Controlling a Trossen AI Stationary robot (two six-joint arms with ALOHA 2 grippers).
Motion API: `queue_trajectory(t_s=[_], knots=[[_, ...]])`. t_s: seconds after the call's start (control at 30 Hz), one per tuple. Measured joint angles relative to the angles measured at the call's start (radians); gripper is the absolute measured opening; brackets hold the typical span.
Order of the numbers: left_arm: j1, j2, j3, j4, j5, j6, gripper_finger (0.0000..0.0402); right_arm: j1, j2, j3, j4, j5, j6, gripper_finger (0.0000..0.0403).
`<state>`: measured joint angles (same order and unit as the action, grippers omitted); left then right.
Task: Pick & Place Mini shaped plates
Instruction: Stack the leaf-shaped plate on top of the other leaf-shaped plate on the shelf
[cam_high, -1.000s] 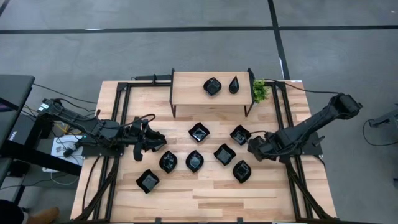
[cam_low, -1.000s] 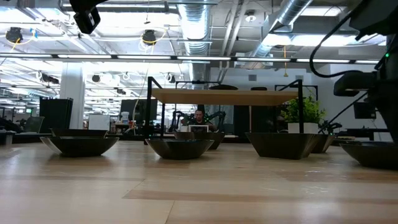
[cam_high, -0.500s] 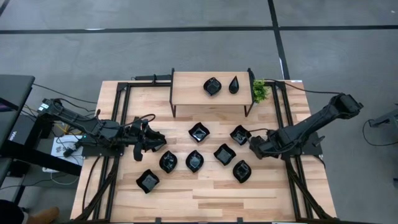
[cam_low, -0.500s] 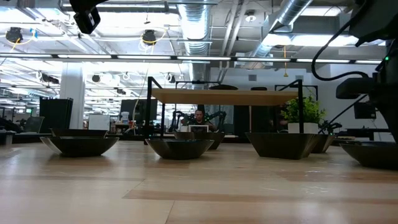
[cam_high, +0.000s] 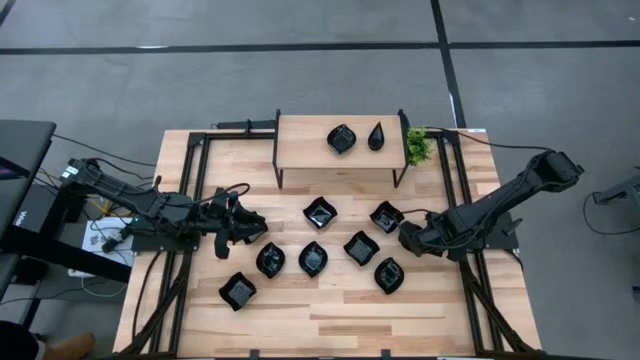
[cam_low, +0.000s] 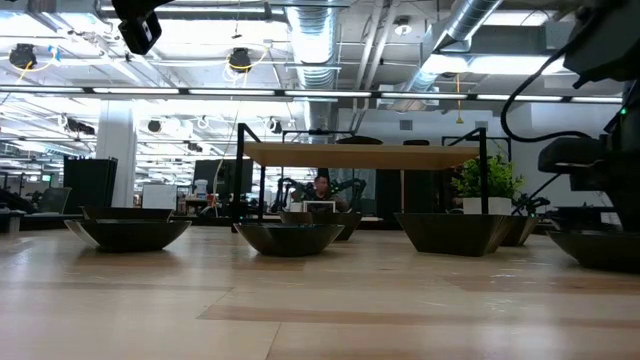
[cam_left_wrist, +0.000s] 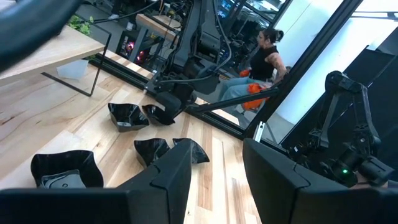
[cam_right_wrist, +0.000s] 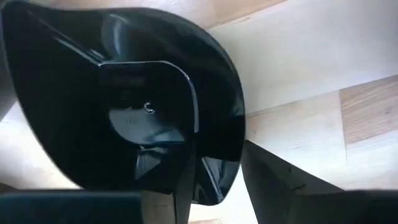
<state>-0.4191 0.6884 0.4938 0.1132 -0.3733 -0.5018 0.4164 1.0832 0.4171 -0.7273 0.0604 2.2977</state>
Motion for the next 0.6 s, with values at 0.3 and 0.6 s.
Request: queue_trajectory(t_s=[0.3,0.6], knots=[[0.000,0.000,0.000,0.000,0.000,0.000,0.0145,0.000,0.000,-0.001,-0.005,0.009,-0.004,0.0102],[0.000,0.000,0.000,0.000,0.000,0.000,0.0145,0.000,-0.058,-0.003,-0.039,0.024,-0.020,0.0073]])
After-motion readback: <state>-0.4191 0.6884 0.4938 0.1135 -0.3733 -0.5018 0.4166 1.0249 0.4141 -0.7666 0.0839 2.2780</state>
